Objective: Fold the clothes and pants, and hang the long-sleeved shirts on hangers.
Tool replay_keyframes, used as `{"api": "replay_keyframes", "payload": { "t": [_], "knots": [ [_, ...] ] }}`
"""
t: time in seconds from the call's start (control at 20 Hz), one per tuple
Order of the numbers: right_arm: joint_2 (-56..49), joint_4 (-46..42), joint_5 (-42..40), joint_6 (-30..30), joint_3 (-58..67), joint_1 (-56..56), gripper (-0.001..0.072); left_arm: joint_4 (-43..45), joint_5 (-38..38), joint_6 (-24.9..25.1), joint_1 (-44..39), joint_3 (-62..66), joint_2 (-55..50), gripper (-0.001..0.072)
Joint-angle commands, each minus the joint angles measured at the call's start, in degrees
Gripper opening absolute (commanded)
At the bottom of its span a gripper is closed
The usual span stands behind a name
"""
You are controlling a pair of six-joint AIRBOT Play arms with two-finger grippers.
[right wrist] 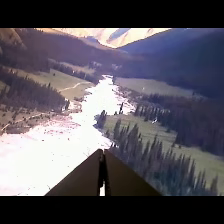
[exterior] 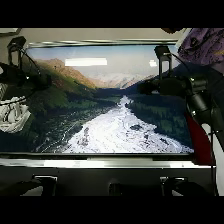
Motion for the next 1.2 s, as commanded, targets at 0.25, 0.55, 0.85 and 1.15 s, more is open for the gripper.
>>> {"api": "replay_keyframes", "payload": {
  "t": [0.25, 0.55, 0.85, 1.15],
  "knots": [
    [0.0, 0.0, 0.0, 0.0, 0.0, 0.0, 0.0034, 0.0, 0.0, 0.0, 0.0, 0.0, 0.0, 0.0026],
    [0.0, 0.0, 0.0, 0.0, 0.0, 0.0, 0.0034, 0.0, 0.0, 0.0, 0.0, 0.0, 0.0, 0.0026],
    [0.0, 0.0, 0.0, 0.0, 0.0, 0.0, 0.0034, 0.0, 0.0, 0.0, 0.0, 0.0, 0.0, 0.0026],
    [0.0, 0.0, 0.1, 0.0, 0.0, 0.0, 0.0034, 6.9, -1.9, -6.9, 0.2, 0.0, -0.2, 0.0719]
  ]
}}
